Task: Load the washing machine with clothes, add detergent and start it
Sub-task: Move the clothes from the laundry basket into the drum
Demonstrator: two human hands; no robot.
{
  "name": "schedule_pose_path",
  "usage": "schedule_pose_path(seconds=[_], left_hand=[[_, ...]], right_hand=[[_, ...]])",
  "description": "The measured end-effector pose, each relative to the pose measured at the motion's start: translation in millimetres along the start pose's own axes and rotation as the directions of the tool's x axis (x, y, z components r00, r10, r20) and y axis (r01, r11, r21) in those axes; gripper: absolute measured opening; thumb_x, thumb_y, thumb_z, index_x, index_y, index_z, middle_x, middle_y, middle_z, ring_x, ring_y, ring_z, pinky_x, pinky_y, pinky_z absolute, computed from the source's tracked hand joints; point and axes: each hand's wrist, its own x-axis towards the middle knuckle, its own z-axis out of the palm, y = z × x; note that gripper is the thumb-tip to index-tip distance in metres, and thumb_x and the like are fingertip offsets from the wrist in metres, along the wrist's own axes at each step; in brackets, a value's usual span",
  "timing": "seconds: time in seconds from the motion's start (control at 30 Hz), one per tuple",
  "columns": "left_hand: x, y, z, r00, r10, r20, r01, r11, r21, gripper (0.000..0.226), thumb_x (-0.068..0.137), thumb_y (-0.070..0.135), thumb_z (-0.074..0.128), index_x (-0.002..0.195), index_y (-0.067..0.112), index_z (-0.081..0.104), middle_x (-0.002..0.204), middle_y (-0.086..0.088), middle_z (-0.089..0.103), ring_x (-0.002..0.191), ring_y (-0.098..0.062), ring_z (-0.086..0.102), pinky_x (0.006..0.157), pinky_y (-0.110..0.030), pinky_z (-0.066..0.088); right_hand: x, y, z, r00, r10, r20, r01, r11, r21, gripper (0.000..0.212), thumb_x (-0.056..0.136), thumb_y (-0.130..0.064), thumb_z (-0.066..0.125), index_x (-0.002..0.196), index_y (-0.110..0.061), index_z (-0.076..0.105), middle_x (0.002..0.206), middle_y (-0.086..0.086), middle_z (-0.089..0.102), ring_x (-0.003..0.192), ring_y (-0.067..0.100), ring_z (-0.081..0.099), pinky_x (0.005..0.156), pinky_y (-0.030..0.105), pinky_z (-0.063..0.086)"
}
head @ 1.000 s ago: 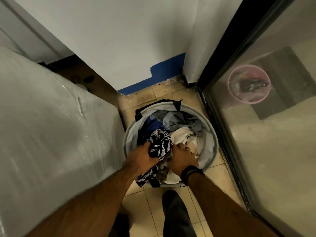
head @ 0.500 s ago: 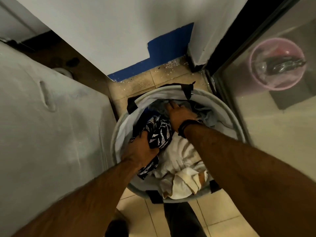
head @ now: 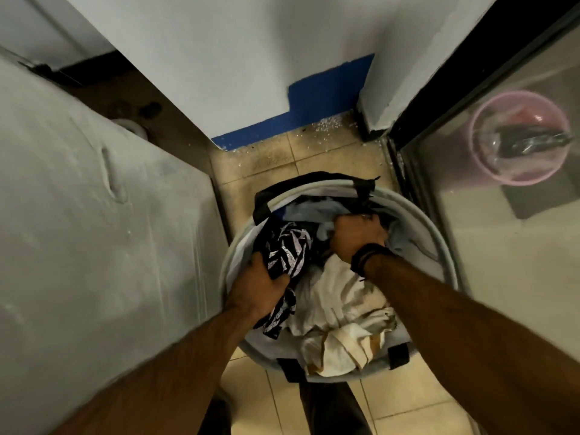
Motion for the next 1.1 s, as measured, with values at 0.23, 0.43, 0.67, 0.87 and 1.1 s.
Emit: schedule_pose_path(seconds=[0.23,0.43,0.67,0.87,1.1], left_hand=[[-49.6,16.4,-40.5,0.997,-0.079,-0.014,0.078,0.995,-0.062,0.068,0.085,0.044,0.063,0.139,0.018,0.03,0.128,-0.012,0.06,0.11,-0.038,0.061,0.093,-0.044,0.051],[-114.6,32.8,-66.6,0.996,-0.06,-0.064,0.048,0.983,-0.176,0.046,0.092,0.038,0.056,0.135,0.025,0.049,0.122,-0.006,0.065,0.109,-0.029,0.061,0.093,-0.036,0.049],[-192.4,67.4,-96.0,0.988,-0.005,-0.153,-0.074,0.86,-0.505,0.044,0.088,0.052,0.05,0.128,0.035,0.055,0.12,0.007,0.065,0.11,-0.018,0.061,0.095,-0.043,0.052],[-267.7,78.1,-175.0,0.96,0.166,-0.224,-0.269,0.768,-0.582,0.017,0.092,0.039,0.057,0.105,0.031,0.064,0.098,0.01,0.069,0.093,-0.01,0.066,0.085,-0.037,0.056],[-390.3,67.1,-312.8,0.837,0.417,-0.354,-0.547,0.637,-0.543,0.014,0.089,0.038,0.061,0.102,0.034,0.065,0.097,0.011,0.072,0.092,-0.006,0.067,0.086,-0.035,0.056]], right_hand=[[-96.4,6.3,-25.1,0.981,-0.045,-0.189,0.143,0.827,0.543,0.053,0.082,-0.052,0.05,0.107,-0.01,0.07,0.131,0.011,0.057,0.124,0.037,0.047,0.105,0.049,0.037],[-162.1,-25.7,-45.4,0.98,0.192,0.047,-0.073,0.13,0.989,0.046,0.072,-0.051,0.061,0.093,-0.011,0.054,0.101,0.019,0.065,0.099,0.029,0.062,0.098,0.053,0.05],[-253.1,-72.8,-137.9,0.944,0.289,-0.161,0.141,0.089,0.986,0.012,0.093,-0.009,0.053,0.082,-0.004,0.051,0.065,0.002,0.051,0.06,0.01,0.05,0.059,0.026,0.046],[-359.3,-97.2,-250.0,0.851,0.323,-0.414,0.365,0.202,0.909,0.019,0.093,-0.012,0.052,0.077,-0.019,0.046,0.062,-0.008,0.045,0.045,-0.002,0.041,0.044,0.015,0.039],[-493.5,-179.0,-352.5,0.767,0.133,-0.627,0.597,0.211,0.774,0.018,0.091,-0.013,0.053,0.09,0.005,0.052,0.066,0.015,0.044,0.043,0.017,0.045,0.04,0.024,0.034]])
